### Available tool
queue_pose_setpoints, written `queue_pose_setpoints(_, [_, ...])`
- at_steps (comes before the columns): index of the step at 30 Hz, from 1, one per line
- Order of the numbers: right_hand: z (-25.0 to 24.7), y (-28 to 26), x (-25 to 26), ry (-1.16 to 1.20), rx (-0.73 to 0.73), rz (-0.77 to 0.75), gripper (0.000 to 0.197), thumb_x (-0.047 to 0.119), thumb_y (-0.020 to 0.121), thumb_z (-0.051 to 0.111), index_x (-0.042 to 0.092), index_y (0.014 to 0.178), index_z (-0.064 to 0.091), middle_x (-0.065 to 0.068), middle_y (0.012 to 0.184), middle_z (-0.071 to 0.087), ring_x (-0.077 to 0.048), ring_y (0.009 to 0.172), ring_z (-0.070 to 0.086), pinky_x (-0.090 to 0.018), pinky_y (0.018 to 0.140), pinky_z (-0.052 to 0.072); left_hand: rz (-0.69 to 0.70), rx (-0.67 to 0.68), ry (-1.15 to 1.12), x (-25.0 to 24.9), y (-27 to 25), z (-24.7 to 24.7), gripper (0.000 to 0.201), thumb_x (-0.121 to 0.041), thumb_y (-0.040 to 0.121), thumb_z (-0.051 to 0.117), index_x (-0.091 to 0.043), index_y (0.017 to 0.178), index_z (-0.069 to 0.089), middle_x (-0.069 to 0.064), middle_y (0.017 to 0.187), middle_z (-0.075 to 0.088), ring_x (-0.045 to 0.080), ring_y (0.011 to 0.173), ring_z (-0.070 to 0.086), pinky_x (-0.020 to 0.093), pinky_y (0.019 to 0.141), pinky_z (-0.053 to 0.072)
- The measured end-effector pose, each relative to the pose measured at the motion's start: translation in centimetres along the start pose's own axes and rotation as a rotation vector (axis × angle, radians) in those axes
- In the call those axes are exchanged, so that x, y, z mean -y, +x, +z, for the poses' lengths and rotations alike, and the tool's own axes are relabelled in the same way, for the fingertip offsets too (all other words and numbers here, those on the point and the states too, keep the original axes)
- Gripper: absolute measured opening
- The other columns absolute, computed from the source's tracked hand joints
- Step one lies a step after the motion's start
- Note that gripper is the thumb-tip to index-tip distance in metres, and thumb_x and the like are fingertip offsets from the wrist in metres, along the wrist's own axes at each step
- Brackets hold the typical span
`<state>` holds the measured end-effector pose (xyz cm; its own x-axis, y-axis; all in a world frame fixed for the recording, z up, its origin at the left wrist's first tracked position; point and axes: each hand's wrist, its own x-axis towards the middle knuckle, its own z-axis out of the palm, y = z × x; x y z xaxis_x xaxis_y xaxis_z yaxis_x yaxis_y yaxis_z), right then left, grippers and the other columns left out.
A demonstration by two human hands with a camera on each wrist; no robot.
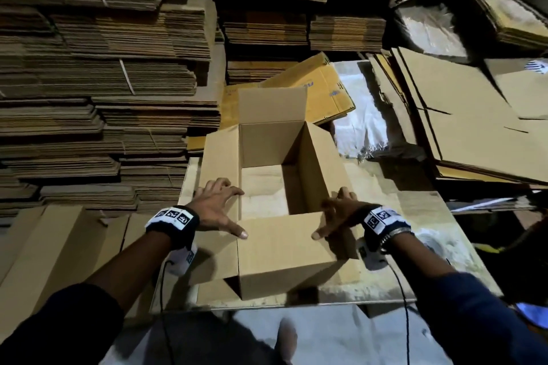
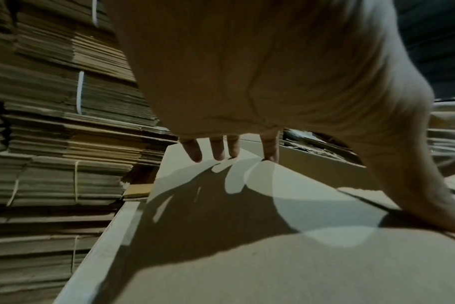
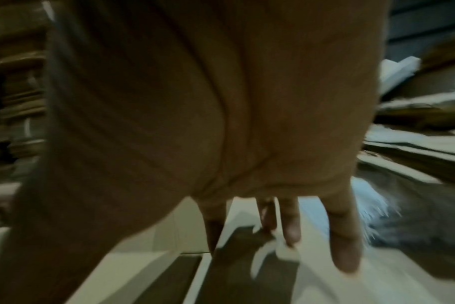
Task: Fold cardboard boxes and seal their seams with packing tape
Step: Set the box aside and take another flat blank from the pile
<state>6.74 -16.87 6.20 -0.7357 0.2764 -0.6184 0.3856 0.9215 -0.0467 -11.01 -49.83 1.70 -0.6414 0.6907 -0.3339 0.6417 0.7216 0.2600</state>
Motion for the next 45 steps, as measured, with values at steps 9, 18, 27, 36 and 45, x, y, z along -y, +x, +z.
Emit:
queue_pose_setpoints(9, [-9.1, 10.4, -0.2, 0.245, -0.205, -0.098, 0.095, 0.068, 0.08, 0.076, 0.021, 0.153, 0.037, -0.015, 0.149, 0.034, -0.039, 0.138, 0.04, -0.054, 0.112, 0.043, -0.143, -0.12, -0.083, -0.6, 5.4, -2.4, 0.161, -0.11, 0.035, 0.052, -0.028, 0.165, 0.003, 0.009, 0.154, 0.023, 0.035, 0.141, 0.03, 0.057, 0.116, 0.037])
queue_pose_setpoints(18, [-17.1, 20.0, 0.3, 0.601, -0.291, -0.128, 0.084, 0.032, 0.089, 0.082, -0.001, 0.15, 0.034, -0.022, 0.148, 0.051, -0.036, 0.135, 0.052, -0.037, 0.104, 0.045, -0.268, -0.193, -0.095, -0.3, 10.3, -4.4, 0.038, -0.042, 0.103, 0.051, -0.015, 0.126, 0.065, 0.011, 0.121, 0.049, 0.032, 0.11, 0.06, 0.045, 0.099, 0.051])
queue_pose_setpoints(27, [-21.3, 23.6, 0.7, 1.052, -0.607, -0.206, 0.084, 0.079, 0.08, 0.067, 0.023, 0.141, 0.053, 0.002, 0.13, 0.062, -0.021, 0.117, 0.059, -0.036, 0.099, 0.046, -0.4, -0.373, -0.109, 0.7, 9.6, -3.2, 0.061, -0.064, 0.086, 0.071, -0.03, 0.136, 0.069, 0.011, 0.127, 0.061, 0.035, 0.117, 0.058, 0.044, 0.093, 0.052])
queue_pose_setpoints(36, [-14.8, 23.8, 0.2, 0.028, -0.36, -0.212, 0.052, 0.038, 0.084, 0.076, 0.039, 0.135, 0.062, -0.007, 0.137, 0.048, -0.033, 0.14, 0.038, -0.06, 0.106, 0.04, -0.645, -0.242, -0.093, 1.3, 7.9, -2.2, 0.108, -0.101, 0.073, 0.029, -0.034, 0.157, 0.036, 0.019, 0.154, 0.044, 0.043, 0.135, 0.048, 0.055, 0.106, 0.045])
queue_pose_setpoints(45, [-13.2, 25.4, -0.4, 0.09, -0.354, -0.233, 0.051, 0.061, 0.07, 0.068, 0.037, 0.115, 0.061, -0.01, 0.125, 0.063, -0.038, 0.122, 0.059, -0.048, 0.097, 0.051, -0.529, -0.22, -0.512, 5.2, 0.4, -6.0, 0.084, -0.098, 0.073, 0.05, -0.028, 0.116, 0.071, -0.003, 0.112, 0.075, 0.019, 0.101, 0.07, 0.037, 0.091, 0.055])
